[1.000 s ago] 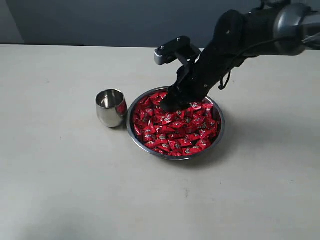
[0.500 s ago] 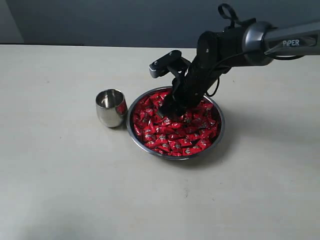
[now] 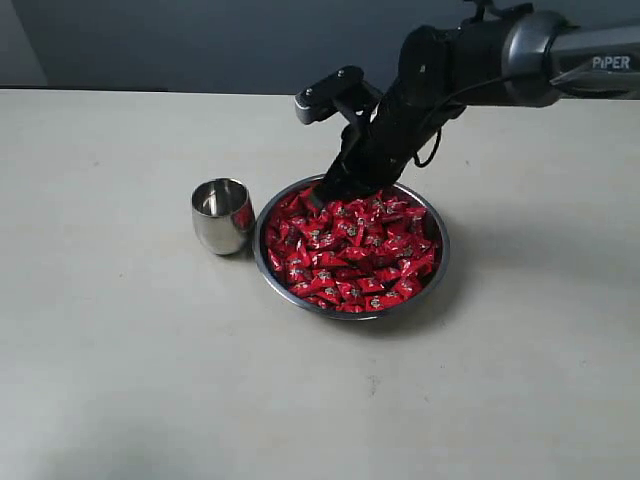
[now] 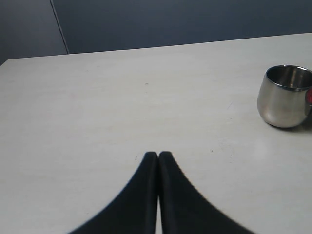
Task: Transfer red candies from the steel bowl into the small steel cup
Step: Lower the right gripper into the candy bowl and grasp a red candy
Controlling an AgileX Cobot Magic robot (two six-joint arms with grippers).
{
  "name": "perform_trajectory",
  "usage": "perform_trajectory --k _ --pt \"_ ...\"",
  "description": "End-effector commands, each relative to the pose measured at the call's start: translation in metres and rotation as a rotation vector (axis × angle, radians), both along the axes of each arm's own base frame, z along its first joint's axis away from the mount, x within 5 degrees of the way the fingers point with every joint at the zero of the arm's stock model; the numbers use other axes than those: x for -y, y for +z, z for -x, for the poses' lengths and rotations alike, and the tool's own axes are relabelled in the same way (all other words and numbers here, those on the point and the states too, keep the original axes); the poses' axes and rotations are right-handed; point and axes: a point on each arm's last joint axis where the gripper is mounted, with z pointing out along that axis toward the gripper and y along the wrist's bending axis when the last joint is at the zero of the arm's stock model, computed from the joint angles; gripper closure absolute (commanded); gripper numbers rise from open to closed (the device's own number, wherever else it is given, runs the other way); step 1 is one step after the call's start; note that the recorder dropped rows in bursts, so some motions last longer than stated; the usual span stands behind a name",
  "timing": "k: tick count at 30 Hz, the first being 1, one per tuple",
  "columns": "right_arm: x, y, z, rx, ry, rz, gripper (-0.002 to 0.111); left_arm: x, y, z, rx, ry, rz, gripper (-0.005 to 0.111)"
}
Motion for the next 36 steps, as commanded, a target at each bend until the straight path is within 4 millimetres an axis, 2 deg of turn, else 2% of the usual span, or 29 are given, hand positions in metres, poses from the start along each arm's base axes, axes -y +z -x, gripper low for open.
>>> perform_trajectory --k 1,3,4,6,7,10,16,26,33,34,36 --pt "0.001 0.008 0.004 -0.017 0.006 0.003 0.109 0.000 0.003 0.000 0.018 -0.005 -0.001 0.106" --pt "0.000 0.006 0.001 -0.011 -0.019 -0.011 0.098 0.000 0.003 0.000 0.018 -0.005 -0.001 0.106" --pt "-0.001 0.002 -0.001 -0.006 -0.051 -0.023 0.082 0.000 0.003 0.000 0.018 -0.005 -0.001 0.106" --pt "-0.003 -0.005 -0.004 0.001 -0.064 -0.029 0.060 0.000 0.003 0.000 0.018 -0.005 -0.001 0.106" --pt "-0.003 -0.009 -0.005 0.003 -0.066 -0.028 0.058 0.000 0.003 0.000 0.018 -0.005 -0.001 0.106" --pt "-0.005 -0.017 -0.008 0.016 -0.073 -0.033 0.061 0.000 0.003 0.000 0.018 -0.005 -0.001 0.106" --pt "-0.007 -0.026 -0.012 0.031 -0.085 -0.041 0.075 0.000 0.003 0.000 0.018 -0.005 -0.001 0.106" --pt "-0.009 -0.036 -0.009 -0.024 -0.104 -0.046 0.076 0.000 0.003 0.000 0.018 -0.005 -0.001 0.106" --pt "-0.008 -0.049 -0.011 -0.027 -0.099 -0.024 0.077 0.000 0.003 0.000 0.018 -0.005 -0.001 0.106" --pt "-0.008 -0.049 -0.011 -0.022 -0.095 -0.020 0.080 0.000 0.003 0.000 0.018 -0.005 -0.001 0.106" --pt "-0.008 -0.048 -0.012 -0.017 -0.094 -0.021 0.096 0.000 0.003 0.000 0.018 -0.005 -0.001 0.106"
